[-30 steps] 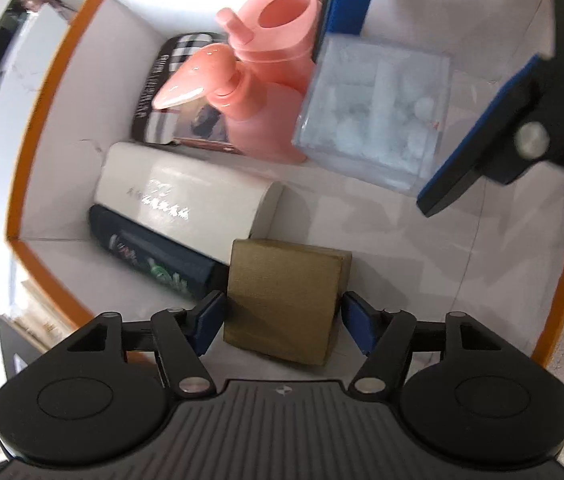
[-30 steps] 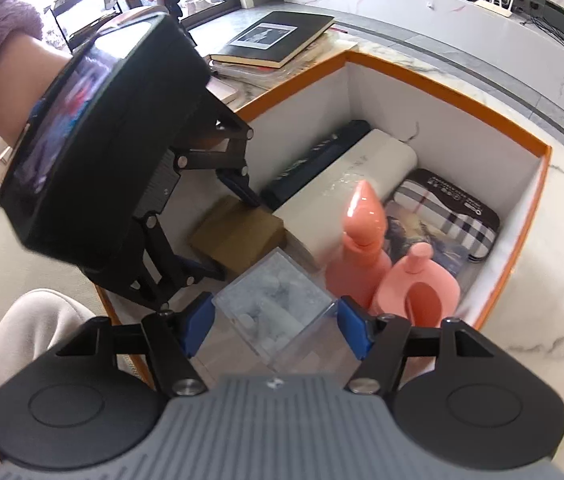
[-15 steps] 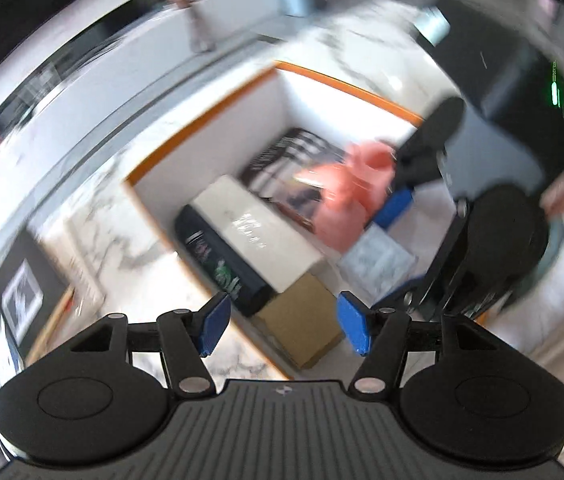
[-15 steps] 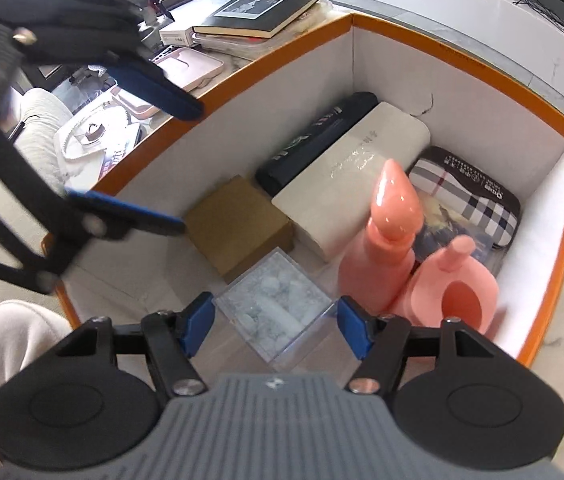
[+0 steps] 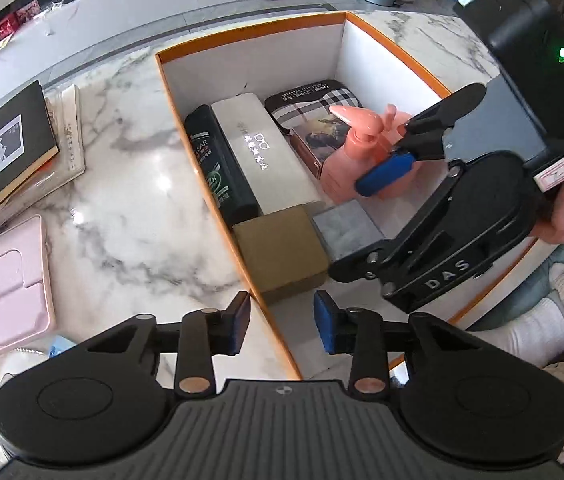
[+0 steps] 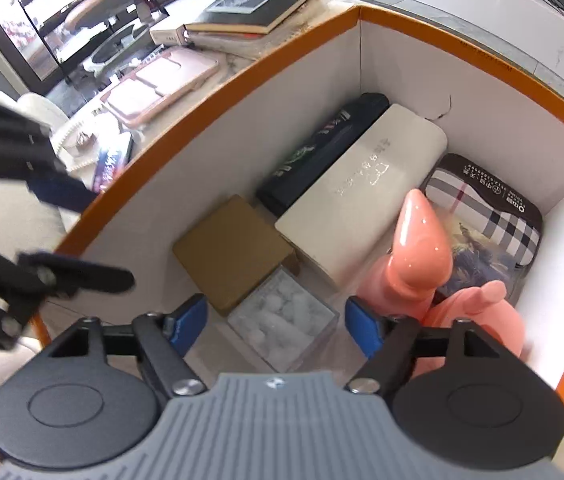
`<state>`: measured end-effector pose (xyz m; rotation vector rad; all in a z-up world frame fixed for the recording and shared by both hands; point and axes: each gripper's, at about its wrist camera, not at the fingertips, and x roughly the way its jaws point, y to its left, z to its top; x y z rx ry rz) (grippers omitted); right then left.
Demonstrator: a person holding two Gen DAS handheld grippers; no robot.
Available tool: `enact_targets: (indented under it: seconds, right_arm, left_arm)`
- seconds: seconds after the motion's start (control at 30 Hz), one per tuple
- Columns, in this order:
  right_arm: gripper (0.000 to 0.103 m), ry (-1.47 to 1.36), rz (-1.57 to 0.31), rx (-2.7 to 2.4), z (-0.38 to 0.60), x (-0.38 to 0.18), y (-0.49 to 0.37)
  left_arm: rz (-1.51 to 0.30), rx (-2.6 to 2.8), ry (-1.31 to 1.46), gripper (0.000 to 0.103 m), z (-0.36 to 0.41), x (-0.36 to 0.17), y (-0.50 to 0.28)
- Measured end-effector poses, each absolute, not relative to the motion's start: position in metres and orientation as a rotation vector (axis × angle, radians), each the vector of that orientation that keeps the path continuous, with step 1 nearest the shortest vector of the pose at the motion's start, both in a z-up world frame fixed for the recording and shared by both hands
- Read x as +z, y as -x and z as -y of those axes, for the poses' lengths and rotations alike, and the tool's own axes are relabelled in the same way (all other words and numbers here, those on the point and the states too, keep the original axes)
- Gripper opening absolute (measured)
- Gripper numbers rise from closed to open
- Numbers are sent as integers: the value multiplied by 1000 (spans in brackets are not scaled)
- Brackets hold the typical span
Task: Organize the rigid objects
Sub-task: 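Lower both cubes into the shoebox beside the pink bottles and open both tools, then withdraw both tools and move them toward the yellow tape measure and white tube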
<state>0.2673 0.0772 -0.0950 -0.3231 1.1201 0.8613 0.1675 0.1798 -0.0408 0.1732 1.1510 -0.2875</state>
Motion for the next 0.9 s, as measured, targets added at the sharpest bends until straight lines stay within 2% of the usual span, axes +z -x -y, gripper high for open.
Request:
enact_targets:
  seconds: [0.07,0.1,0.17,0.2,0.23,0.33,0.9]
  right_arm:
    - [78,348,-1144,865,-77,-95,-264]
    - [75,364,-1156,872,-76,-95,-262]
    - [64,396,-1179,878,-78,-97,-257]
    - [54,413,-1184,880,-79,-99,-255]
    - [49,431,-1186,879,-80,-101,-253]
    - [39,472,-1159,849,-84,-105,-252]
    - [39,427,-1113,807,-80,-92,-253]
  left_arm:
    - [-1149,-279,-170,38,-180,-39,-166]
    - [-1148,-275,-165,38,-179,-44,-169]
    - [-1145,-269,-162,38,-179,-46,-169]
    - [-1143,-267,-165,38,-178,-46,-168]
    - [-1141,-267,-167,38,-178,-47,-168]
    - [-1139,-266,-169,38,-178,-47,-168]
    - [-1115,-223,-161,38,-177,-38,-163]
